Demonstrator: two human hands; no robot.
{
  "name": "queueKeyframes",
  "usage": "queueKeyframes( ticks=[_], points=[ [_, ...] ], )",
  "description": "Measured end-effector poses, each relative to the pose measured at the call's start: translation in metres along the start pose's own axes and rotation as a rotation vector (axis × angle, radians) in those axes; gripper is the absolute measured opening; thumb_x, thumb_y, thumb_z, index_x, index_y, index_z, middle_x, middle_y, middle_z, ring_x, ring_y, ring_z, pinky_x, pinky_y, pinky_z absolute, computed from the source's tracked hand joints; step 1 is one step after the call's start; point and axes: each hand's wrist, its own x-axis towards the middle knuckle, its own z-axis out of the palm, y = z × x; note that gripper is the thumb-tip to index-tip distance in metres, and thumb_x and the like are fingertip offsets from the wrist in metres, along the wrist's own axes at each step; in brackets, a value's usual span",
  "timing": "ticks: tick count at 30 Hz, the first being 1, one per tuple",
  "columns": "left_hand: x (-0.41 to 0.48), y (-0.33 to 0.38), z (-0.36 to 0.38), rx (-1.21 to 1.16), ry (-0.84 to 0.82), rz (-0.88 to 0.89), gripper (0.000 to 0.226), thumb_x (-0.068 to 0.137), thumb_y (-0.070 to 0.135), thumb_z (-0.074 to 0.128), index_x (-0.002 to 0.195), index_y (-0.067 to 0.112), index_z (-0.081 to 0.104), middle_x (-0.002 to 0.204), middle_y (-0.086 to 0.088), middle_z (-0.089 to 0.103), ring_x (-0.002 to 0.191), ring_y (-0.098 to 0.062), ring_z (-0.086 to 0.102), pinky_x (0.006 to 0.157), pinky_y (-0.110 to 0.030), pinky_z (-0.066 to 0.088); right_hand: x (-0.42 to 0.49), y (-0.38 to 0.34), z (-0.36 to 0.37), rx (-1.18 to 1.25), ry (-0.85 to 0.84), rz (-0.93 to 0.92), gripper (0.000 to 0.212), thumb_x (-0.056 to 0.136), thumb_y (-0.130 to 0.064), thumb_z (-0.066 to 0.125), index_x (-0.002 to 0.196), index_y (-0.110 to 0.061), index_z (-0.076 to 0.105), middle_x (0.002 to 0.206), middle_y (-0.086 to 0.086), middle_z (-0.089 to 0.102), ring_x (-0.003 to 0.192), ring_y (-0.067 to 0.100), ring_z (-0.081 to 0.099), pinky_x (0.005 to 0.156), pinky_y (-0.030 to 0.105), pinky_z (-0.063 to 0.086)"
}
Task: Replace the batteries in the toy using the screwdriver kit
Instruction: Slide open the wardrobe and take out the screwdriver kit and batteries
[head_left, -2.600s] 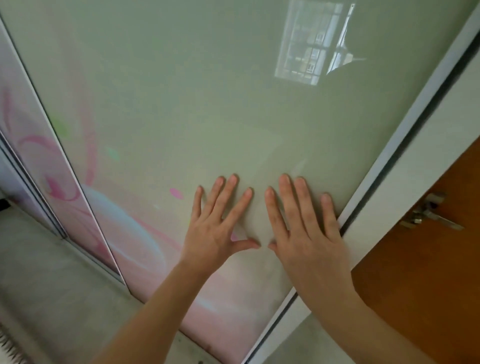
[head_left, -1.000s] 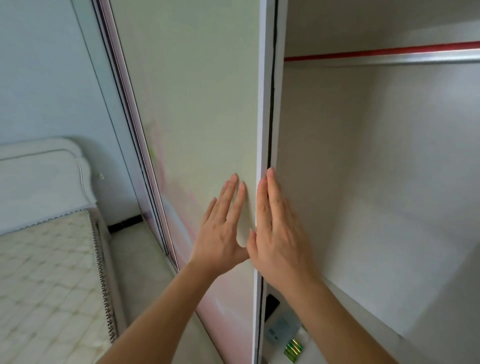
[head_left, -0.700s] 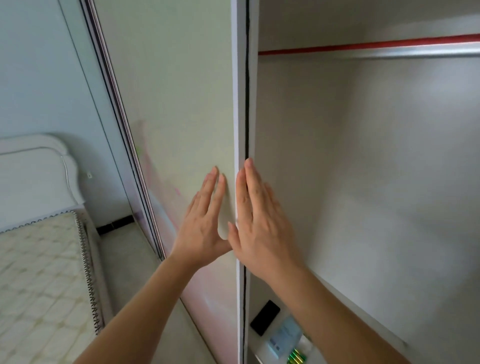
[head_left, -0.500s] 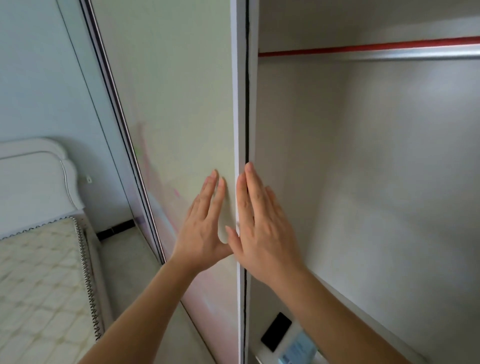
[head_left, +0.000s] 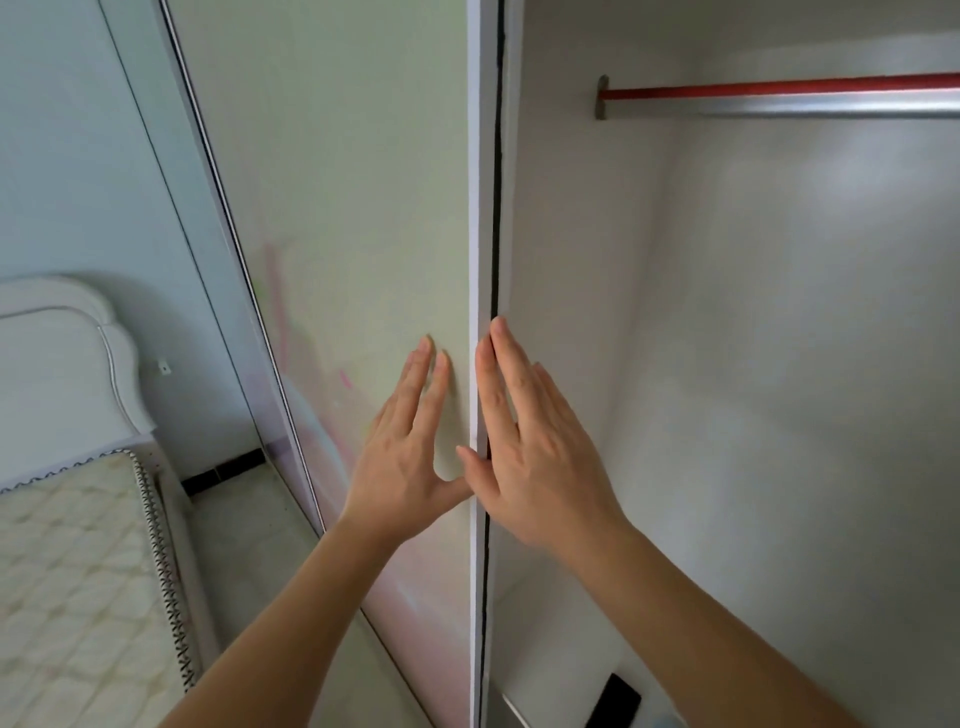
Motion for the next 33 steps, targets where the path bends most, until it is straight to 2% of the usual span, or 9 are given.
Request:
queueKeyframes(
  ticks=[3, 10, 14, 18, 22, 25, 27, 30, 33],
  points=[
    [0.007, -0.025, -0.001, -0.022, -0.003, -0.007, 0.094, 0.094, 0.062, 0.046, 0.155, -0.002, 0.014, 0.165, -0.02, 0.011, 0.154, -0.029, 0.013, 0.114, -0.054, 0.037, 0.02, -0.005, 0.015, 0.008, -0.013, -0.006, 0.082, 0.099, -0.041, 0.044, 0.157, -0.003, 0.001, 0.166, 0.014, -0.009, 0.154, 0.023, 0.007, 0.119, 0.043, 0.029],
    [0.013, -0.064, -0.003, 0.02, -0.017, -0.04, 0.096, 0.093, 0.066, 0.045, 0.157, 0.002, 0.011, 0.167, -0.015, 0.007, 0.154, -0.025, 0.013, 0.116, -0.05, 0.036, 0.051, -0.01, 0.04, -0.023, -0.058, -0.036, 0.084, 0.098, -0.041, 0.047, 0.157, -0.003, 0.0, 0.165, 0.014, -0.011, 0.154, 0.023, 0.003, 0.12, 0.042, 0.028],
    [0.018, -0.077, -0.008, 0.055, -0.037, -0.069, 0.099, 0.087, 0.057, 0.055, 0.158, 0.007, 0.007, 0.168, -0.01, 0.003, 0.154, -0.022, 0.014, 0.115, -0.047, 0.038, 0.062, -0.013, 0.046, -0.034, -0.06, -0.028, 0.084, 0.098, -0.04, 0.048, 0.157, -0.004, 0.002, 0.166, 0.014, -0.008, 0.154, 0.024, 0.005, 0.12, 0.045, 0.028],
    [0.018, -0.08, -0.012, 0.13, -0.036, -0.146, 0.098, 0.086, 0.057, 0.052, 0.159, 0.012, 0.003, 0.169, -0.002, -0.002, 0.155, -0.014, 0.008, 0.119, -0.036, 0.027, 0.061, -0.014, 0.05, -0.04, -0.089, -0.08, 0.076, 0.1, -0.037, 0.043, 0.157, -0.005, 0.003, 0.166, 0.012, -0.006, 0.154, 0.023, 0.0, 0.121, 0.045, 0.023],
    [0.002, -0.059, -0.007, 0.13, 0.017, -0.188, 0.094, 0.091, 0.037, 0.068, 0.16, 0.015, 0.009, 0.168, -0.002, 0.006, 0.155, -0.015, 0.009, 0.121, -0.04, 0.025, 0.038, -0.003, 0.045, -0.022, -0.107, -0.102, 0.071, 0.102, -0.035, 0.041, 0.157, -0.005, 0.009, 0.167, 0.011, 0.002, 0.154, 0.023, 0.003, 0.123, 0.043, 0.021],
    [-0.027, -0.028, 0.006, 0.078, 0.064, -0.11, 0.082, 0.091, 0.028, 0.068, 0.156, 0.007, 0.023, 0.165, -0.012, 0.019, 0.153, -0.024, 0.019, 0.121, -0.042, 0.027, 0.002, 0.013, 0.041, -0.037, -0.107, -0.037, 0.07, 0.101, -0.034, 0.042, 0.157, -0.007, 0.012, 0.166, 0.011, 0.009, 0.154, 0.023, 0.008, 0.123, 0.043, 0.022],
    [-0.052, -0.007, 0.021, 0.051, 0.012, -0.038, 0.077, 0.09, 0.025, 0.067, 0.154, 0.007, 0.029, 0.162, -0.015, 0.027, 0.151, -0.028, 0.024, 0.117, -0.051, 0.033, -0.034, 0.026, 0.043, -0.06, -0.132, 0.038, 0.07, 0.099, -0.033, 0.045, 0.157, -0.007, 0.017, 0.165, 0.011, 0.015, 0.153, 0.024, 0.014, 0.122, 0.043, 0.024],
    [-0.088, 0.023, 0.052, 0.013, -0.152, 0.011, 0.075, 0.091, 0.029, 0.065, 0.155, 0.014, 0.029, 0.161, -0.011, 0.031, 0.151, -0.026, 0.025, 0.114, -0.056, 0.035, -0.103, 0.046, 0.049, -0.101, -0.206, 0.174, 0.067, 0.097, -0.033, 0.046, 0.156, -0.01, 0.023, 0.163, 0.011, 0.023, 0.151, 0.026, 0.02, 0.122, 0.042, 0.025],
    [-0.118, 0.051, 0.085, 0.009, -0.345, -0.011, 0.07, 0.095, 0.043, 0.049, 0.157, 0.021, 0.025, 0.163, -0.005, 0.028, 0.152, -0.024, 0.022, 0.117, -0.055, 0.032, -0.178, 0.056, 0.051, -0.148, -0.305, 0.307, 0.065, 0.096, -0.036, 0.047, 0.153, -0.01, 0.032, 0.159, 0.014, 0.033, 0.148, 0.031, 0.03, 0.118, 0.046, 0.032]
  ],
)
